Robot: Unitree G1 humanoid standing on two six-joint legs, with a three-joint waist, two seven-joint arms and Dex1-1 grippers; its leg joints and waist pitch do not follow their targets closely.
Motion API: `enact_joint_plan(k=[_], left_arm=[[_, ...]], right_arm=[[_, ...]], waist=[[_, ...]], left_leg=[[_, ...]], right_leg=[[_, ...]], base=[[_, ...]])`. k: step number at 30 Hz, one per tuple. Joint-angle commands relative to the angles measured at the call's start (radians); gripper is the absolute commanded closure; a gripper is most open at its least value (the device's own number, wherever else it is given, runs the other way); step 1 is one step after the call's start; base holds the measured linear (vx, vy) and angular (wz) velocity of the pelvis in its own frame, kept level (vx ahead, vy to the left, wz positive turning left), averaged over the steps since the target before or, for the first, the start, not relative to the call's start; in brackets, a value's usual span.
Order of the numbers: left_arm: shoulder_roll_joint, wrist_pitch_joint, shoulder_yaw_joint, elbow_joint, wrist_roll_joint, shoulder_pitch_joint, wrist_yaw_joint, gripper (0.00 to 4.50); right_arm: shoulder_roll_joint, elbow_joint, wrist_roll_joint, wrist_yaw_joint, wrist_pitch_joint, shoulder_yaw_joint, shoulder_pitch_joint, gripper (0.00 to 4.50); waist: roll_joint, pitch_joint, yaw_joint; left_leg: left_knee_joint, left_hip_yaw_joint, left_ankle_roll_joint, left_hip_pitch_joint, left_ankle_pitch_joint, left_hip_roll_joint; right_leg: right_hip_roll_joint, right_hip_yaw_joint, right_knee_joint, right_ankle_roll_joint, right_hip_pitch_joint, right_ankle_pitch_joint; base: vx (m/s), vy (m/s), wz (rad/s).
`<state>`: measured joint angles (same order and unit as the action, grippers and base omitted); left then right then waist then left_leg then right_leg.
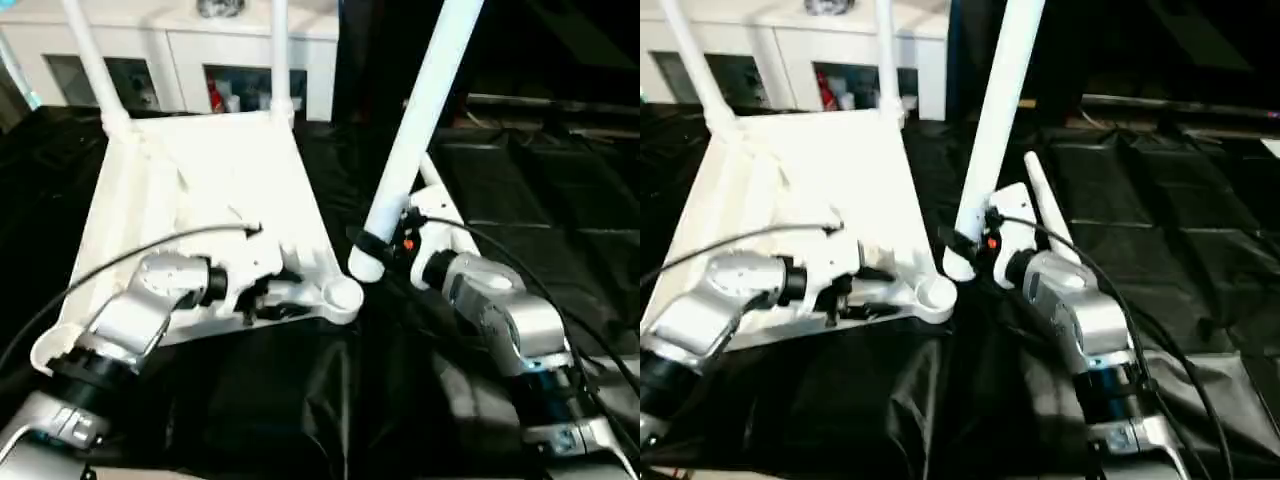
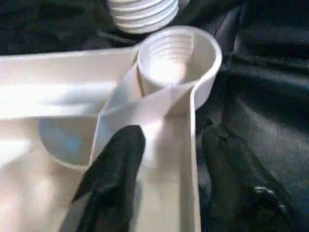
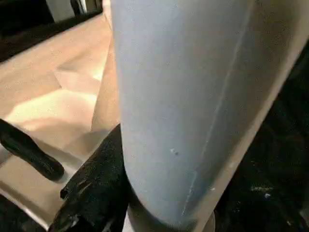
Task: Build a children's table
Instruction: Pick table leg, then insert table leg to table base
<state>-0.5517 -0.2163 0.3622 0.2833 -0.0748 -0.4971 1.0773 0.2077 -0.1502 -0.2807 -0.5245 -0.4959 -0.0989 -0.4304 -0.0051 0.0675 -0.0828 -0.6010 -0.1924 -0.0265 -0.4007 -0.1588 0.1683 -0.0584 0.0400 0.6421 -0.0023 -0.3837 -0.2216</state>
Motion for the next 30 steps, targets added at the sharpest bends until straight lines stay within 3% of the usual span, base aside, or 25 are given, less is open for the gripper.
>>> enact_joint_plan(k=[1, 10, 11, 20, 30], left_arm=[[-0.005, -0.019, 0.009, -0.01, -0.006, -0.011, 0.017, 2.42], [0.002, -0.059, -0.017, -0.015, -0.022, 0.0, 0.028, 3.17], [0.0, -0.064, -0.018, -0.017, -0.021, 0.003, 0.031, 3.19], [-0.017, -0.062, -0.012, -0.011, -0.003, 0.025, 0.041, 4.02], [-0.008, -0.06, -0.035, -0.008, -0.028, 0.018, 0.057, 4.5]], right_arm=[[0.001, 0.027, 0.005, 0.007, 0.014, -0.001, -0.003, 2.61], [0.001, 0.03, 0.01, 0.003, 0.011, -0.001, 0.001, 2.61], [0.0, 0.03, 0.011, 0.001, 0.011, -0.001, 0.0, 2.61], [0.0, 0.026, 0.013, -0.007, 0.011, -0.007, -0.005, 2.61], [0.004, 0.026, 0.008, -0.029, 0.001, -0.005, -0.014, 2.61]], waist=[[0.017, -0.075, 0.006], [0.018, -0.073, 0.006], [0.01, -0.073, 0.005], [0.012, -0.073, 0.004], [0.013, -0.074, 0.005]], left_leg=[[0.079, 0.031, -0.076, 0.041, -0.254, 0.064], [0.078, 0.03, -0.073, 0.042, -0.27, 0.064], [0.078, 0.03, -0.07, 0.042, -0.267, 0.065], [0.079, 0.03, -0.066, 0.043, -0.26, 0.065], [0.078, 0.03, -0.065, 0.041, -0.251, 0.065]], right_leg=[[-0.086, -0.05, -0.078, -0.201, 0.023, -0.122], [-0.087, -0.051, -0.081, -0.21, 0.023, -0.135], [-0.088, -0.051, -0.08, -0.208, 0.024, -0.143], [-0.087, -0.051, -0.081, -0.203, 0.022, -0.144], [-0.087, -0.051, -0.079, -0.203, 0.023, -0.136]], base=[[0.0, 0.0, 0.0], [0.0, 0.0, 0.0], [0.0, 0.0, 0.0], [0.0, 0.0, 0.0], [0.0, 0.0, 0.0]])
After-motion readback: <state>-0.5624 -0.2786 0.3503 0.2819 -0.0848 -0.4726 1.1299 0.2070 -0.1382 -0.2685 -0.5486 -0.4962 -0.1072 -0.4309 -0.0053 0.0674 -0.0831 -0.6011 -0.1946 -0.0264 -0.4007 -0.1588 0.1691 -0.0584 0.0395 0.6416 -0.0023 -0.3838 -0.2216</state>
